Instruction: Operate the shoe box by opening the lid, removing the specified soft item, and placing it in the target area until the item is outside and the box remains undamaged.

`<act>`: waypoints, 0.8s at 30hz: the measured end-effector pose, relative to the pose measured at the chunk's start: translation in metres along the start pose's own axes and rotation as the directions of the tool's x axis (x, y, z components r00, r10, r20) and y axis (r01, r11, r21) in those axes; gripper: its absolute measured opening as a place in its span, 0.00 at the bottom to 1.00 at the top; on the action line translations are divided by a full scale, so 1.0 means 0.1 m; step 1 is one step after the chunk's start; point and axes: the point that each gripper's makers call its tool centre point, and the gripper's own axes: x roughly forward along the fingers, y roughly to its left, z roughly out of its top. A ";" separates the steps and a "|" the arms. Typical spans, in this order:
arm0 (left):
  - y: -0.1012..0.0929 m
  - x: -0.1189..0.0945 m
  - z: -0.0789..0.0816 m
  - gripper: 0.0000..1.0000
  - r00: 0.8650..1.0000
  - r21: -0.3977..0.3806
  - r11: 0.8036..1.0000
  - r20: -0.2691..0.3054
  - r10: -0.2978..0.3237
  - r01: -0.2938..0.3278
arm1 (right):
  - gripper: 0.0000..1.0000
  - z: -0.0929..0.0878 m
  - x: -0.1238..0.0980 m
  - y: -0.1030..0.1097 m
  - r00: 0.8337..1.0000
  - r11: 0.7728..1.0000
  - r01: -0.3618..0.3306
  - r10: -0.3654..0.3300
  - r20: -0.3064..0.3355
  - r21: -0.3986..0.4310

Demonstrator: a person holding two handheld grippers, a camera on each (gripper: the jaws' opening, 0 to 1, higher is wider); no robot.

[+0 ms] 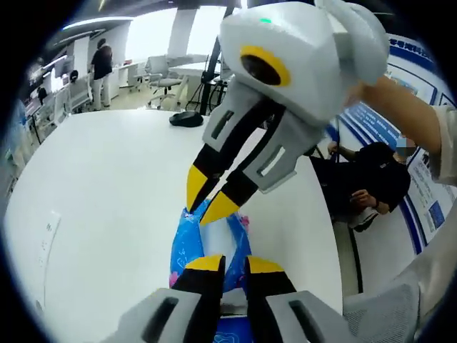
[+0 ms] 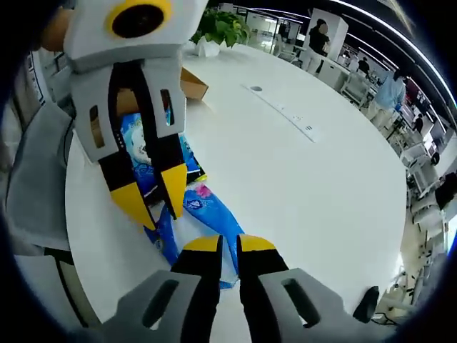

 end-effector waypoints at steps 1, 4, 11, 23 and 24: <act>-0.02 -0.06 -0.01 0.15 1.000 0.006 1.000 0.001 0.011 -0.011 | 0.09 0.02 -0.03 0.02 1.000 1.000 0.000 0.000 0.002 0.000; -0.04 -0.18 -0.02 0.19 1.000 0.022 0.999 0.007 0.029 -0.030 | 0.12 0.06 -0.10 0.07 1.000 1.000 0.002 -0.002 0.005 0.000; -0.03 -0.47 -0.06 0.25 0.997 0.017 0.997 0.019 0.069 -0.069 | 0.18 0.17 -0.28 0.20 1.000 1.000 0.018 -0.018 0.019 -0.005; -0.07 -1.02 -0.35 0.35 0.987 -0.007 0.987 0.023 0.158 -0.158 | 0.28 0.39 -0.49 0.50 0.999 1.000 0.015 -0.014 0.042 -0.008; -0.08 -1.09 -0.37 0.36 0.986 -0.016 0.986 0.031 0.164 -0.164 | 0.29 0.42 -0.50 0.54 0.999 1.000 0.010 -0.010 0.045 -0.012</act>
